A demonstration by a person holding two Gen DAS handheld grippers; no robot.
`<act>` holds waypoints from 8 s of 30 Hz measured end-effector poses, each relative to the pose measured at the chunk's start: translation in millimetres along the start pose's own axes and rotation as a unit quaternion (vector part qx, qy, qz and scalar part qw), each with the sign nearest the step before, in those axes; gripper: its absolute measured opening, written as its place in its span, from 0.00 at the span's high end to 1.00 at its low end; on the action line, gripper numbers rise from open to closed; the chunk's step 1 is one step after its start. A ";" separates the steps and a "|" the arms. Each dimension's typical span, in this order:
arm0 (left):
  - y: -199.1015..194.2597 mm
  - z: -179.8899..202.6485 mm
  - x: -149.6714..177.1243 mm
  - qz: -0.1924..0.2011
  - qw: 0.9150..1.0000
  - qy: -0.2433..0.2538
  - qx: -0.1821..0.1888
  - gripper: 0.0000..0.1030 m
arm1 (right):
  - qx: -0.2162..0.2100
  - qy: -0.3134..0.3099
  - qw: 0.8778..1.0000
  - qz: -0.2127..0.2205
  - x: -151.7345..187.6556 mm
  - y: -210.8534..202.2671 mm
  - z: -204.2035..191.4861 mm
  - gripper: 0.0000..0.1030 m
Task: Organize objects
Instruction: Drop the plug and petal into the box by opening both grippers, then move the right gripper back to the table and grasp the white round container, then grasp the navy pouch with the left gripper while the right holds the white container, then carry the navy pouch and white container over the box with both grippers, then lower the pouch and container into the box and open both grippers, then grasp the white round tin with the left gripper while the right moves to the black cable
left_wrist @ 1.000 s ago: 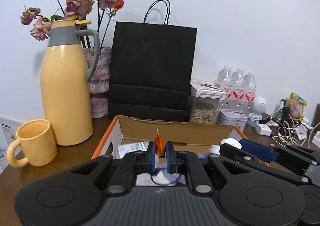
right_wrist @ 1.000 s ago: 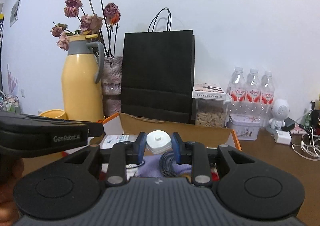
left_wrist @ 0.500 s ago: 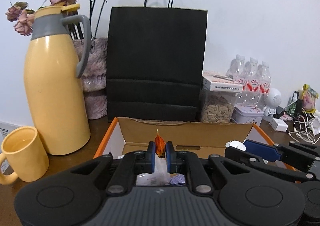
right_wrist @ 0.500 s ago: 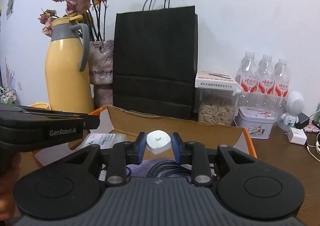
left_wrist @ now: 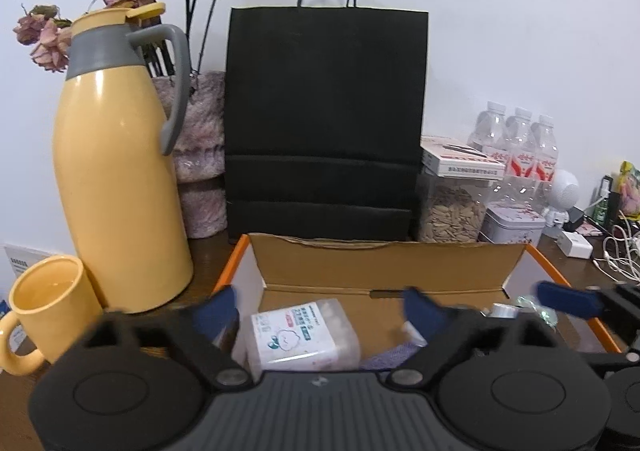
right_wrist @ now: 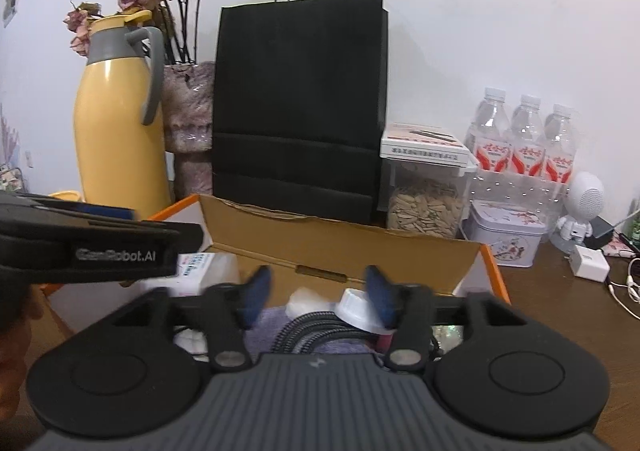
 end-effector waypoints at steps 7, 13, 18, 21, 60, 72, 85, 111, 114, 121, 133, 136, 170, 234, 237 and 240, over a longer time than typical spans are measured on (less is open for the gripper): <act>2.5 -7.5 -0.9 -0.002 1.000 -0.007 -0.016 0.02 | 0.015 -0.002 1.000 0.011 -2.4 -3.5 3.7 0.00; -0.2 -8.4 -1.8 0.000 1.000 -0.009 -0.017 0.02 | 0.016 -0.007 1.000 0.007 -0.8 -3.2 2.6 0.00; -5.8 -6.5 -0.4 0.002 1.000 -0.011 -0.014 0.01 | 0.015 -0.008 1.000 0.008 -0.7 -7.5 1.4 0.00; -12.9 -5.0 2.1 0.005 1.000 -0.010 -0.014 0.01 | 0.016 -0.012 1.000 0.012 -0.3 -13.6 0.5 0.00; -153.0 -6.4 121.7 -0.102 0.995 -0.009 -0.014 0.00 | -0.039 -0.050 0.995 -0.081 110.0 -161.6 -45.7 0.00; -172.6 -8.9 134.2 -0.126 0.992 -0.014 -0.023 0.01 | -0.112 -0.029 0.987 -0.111 126.2 -160.1 -64.2 0.72; -164.0 22.1 146.7 -0.160 0.987 0.016 -0.015 0.00 | -0.038 0.025 0.996 -0.077 120.3 -172.8 -11.9 0.72; -172.8 21.7 156.7 -0.165 0.986 0.011 0.006 0.39 | -0.026 0.054 0.994 -0.087 124.9 -171.2 3.1 0.71; -178.1 18.0 155.7 -0.157 0.987 0.011 0.006 0.40 | -0.028 0.051 0.994 -0.088 125.4 -171.2 2.1 0.71; -187.0 7.8 143.7 -0.138 0.990 0.003 0.004 0.40 | -0.038 0.039 0.996 -0.071 121.3 -176.3 -4.1 0.71; -178.0 8.7 95.0 -0.090 0.996 0.008 0.016 0.40 | -0.048 0.020 0.999 -0.013 80.8 -177.6 -15.7 0.72; -166.5 9.1 80.2 -0.081 0.997 0.002 0.018 0.40 | -0.047 0.020 0.999 0.000 64.9 -169.4 -16.2 0.72; 10.6 19.6 7.8 -0.070 0.997 0.006 0.040 0.34 | -0.012 0.013 1.000 0.019 -6.1 -21.4 2.9 0.71; -183.0 -17.8 135.4 -0.097 0.995 0.035 0.012 0.02 | -0.009 0.007 0.998 -0.058 102.3 -154.8 -14.2 0.00; -192.5 -15.9 144.8 -0.106 0.993 0.043 0.012 0.01 | -0.010 0.008 0.998 -0.060 105.8 -158.8 -14.2 0.00; -198.4 -14.4 153.8 -0.114 0.992 0.050 0.012 0.01 | -0.008 0.013 0.998 -0.065 109.5 -161.6 -12.3 0.00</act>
Point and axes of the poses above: each gripper's, at about its wrist camera, not at the fingertips, and y roughly the way its jaws point, z to its right, x to its underside, the point moved 9 cm from there along y, roughly the way its jaws point, and after that the axes turned 6 degrees about z, right-handed, at the moved point
